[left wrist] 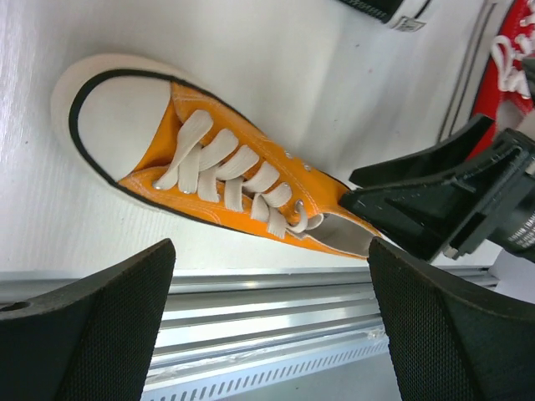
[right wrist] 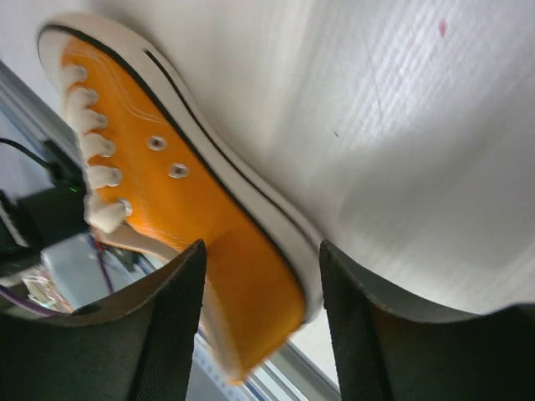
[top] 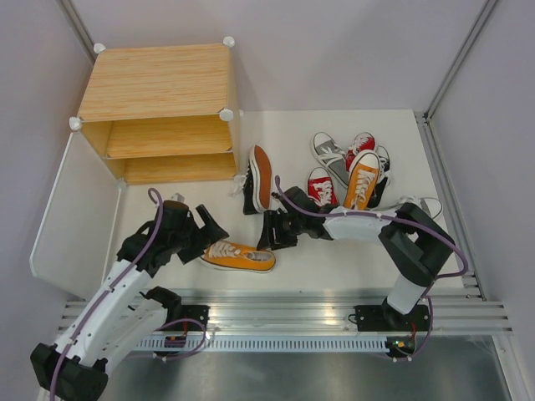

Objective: Place and organize the shoes in the shoe cabinet

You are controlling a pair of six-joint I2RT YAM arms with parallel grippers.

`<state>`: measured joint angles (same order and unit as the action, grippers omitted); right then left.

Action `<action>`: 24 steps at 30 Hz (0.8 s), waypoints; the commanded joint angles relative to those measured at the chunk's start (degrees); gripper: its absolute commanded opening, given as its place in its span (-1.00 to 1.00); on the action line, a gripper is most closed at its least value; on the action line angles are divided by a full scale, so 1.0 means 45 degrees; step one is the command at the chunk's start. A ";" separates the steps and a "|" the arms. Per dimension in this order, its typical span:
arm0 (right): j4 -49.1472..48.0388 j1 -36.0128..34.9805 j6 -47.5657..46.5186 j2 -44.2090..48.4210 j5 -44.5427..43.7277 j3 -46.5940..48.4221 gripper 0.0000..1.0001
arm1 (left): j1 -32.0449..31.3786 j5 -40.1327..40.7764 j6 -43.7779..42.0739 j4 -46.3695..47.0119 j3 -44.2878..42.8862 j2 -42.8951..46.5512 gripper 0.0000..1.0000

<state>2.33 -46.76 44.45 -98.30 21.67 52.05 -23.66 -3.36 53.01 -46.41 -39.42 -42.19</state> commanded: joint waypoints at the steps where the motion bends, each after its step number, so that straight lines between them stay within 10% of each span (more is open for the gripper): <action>1: 0.2215 -0.0097 -0.1943 0.0457 -0.0732 0.0776 0.30 | -0.0055 -0.0309 0.0973 0.0020 0.0341 -0.0232 0.99; 15: 0.4014 0.0001 -0.3490 0.2292 -0.4444 0.1832 0.65 | -0.0133 0.0431 0.2575 0.3613 0.1651 -0.2940 0.98; 24: 0.4072 0.0079 -0.3393 0.3777 -0.5809 0.1032 0.65 | -0.0035 0.1959 -0.1166 0.5486 -0.1880 -0.7668 0.96</action>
<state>20.23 -46.63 29.91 -84.82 0.36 58.02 -24.23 1.15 57.08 -35.24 -40.80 -71.61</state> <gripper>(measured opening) 0.823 0.987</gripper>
